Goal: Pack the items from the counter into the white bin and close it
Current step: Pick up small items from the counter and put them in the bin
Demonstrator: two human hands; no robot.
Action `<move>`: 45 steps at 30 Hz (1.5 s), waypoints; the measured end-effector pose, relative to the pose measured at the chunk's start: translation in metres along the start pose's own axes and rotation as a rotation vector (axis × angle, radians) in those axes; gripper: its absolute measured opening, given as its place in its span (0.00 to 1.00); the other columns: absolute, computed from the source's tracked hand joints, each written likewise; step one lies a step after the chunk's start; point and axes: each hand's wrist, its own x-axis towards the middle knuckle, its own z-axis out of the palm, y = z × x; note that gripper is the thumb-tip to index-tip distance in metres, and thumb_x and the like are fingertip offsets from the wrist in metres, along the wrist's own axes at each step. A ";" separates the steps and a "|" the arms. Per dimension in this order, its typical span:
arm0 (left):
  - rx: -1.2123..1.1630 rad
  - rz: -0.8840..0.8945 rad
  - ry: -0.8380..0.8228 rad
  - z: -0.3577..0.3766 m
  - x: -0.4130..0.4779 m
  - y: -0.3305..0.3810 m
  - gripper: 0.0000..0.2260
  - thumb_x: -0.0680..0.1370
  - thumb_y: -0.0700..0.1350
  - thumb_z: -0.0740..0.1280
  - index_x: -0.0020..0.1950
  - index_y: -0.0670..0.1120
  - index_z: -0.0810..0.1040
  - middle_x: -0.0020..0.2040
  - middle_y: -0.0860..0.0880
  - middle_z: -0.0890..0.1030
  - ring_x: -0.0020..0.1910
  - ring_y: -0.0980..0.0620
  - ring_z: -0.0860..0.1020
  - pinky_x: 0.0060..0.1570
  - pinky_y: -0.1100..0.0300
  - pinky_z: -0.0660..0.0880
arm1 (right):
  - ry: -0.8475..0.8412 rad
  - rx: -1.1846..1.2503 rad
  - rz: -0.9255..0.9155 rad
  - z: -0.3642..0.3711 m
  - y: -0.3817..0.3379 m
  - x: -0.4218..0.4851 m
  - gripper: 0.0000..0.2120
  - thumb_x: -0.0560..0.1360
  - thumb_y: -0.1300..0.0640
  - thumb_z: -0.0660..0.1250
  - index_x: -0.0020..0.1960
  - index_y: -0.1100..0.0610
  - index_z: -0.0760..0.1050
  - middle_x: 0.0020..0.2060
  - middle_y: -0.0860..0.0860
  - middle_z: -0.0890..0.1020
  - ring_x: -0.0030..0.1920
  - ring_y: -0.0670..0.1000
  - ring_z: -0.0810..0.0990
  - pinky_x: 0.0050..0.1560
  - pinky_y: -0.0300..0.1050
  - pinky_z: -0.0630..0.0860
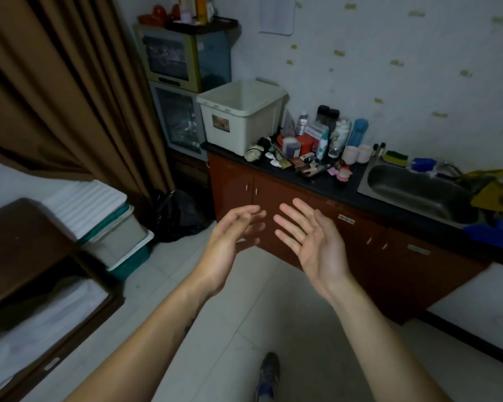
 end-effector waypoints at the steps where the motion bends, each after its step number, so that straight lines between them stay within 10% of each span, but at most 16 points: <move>1: 0.000 -0.007 0.007 0.001 0.019 -0.001 0.12 0.83 0.50 0.59 0.63 0.50 0.77 0.61 0.50 0.81 0.61 0.50 0.79 0.61 0.48 0.75 | 0.007 0.003 0.007 -0.005 -0.003 0.019 0.26 0.78 0.44 0.57 0.73 0.54 0.66 0.67 0.54 0.76 0.67 0.55 0.76 0.68 0.56 0.68; 15: -0.004 -0.084 0.102 0.016 0.250 -0.018 0.13 0.83 0.46 0.58 0.64 0.47 0.77 0.62 0.50 0.81 0.62 0.49 0.79 0.66 0.45 0.71 | -0.004 0.064 0.068 -0.076 -0.030 0.249 0.24 0.79 0.45 0.58 0.72 0.53 0.68 0.66 0.54 0.77 0.67 0.55 0.75 0.67 0.55 0.70; 25: -0.083 -0.124 0.018 0.006 0.389 -0.051 0.13 0.83 0.45 0.59 0.65 0.43 0.76 0.61 0.48 0.81 0.61 0.49 0.80 0.52 0.63 0.78 | 0.095 0.110 0.115 -0.115 -0.024 0.365 0.22 0.82 0.52 0.53 0.74 0.58 0.64 0.67 0.57 0.76 0.67 0.57 0.75 0.69 0.57 0.68; 45: -0.046 -0.334 -0.199 -0.049 0.709 -0.104 0.10 0.83 0.43 0.60 0.60 0.45 0.78 0.58 0.49 0.82 0.58 0.52 0.80 0.58 0.54 0.77 | 0.484 -0.080 0.126 -0.149 -0.001 0.628 0.15 0.81 0.55 0.58 0.66 0.54 0.72 0.62 0.54 0.80 0.61 0.55 0.80 0.63 0.53 0.75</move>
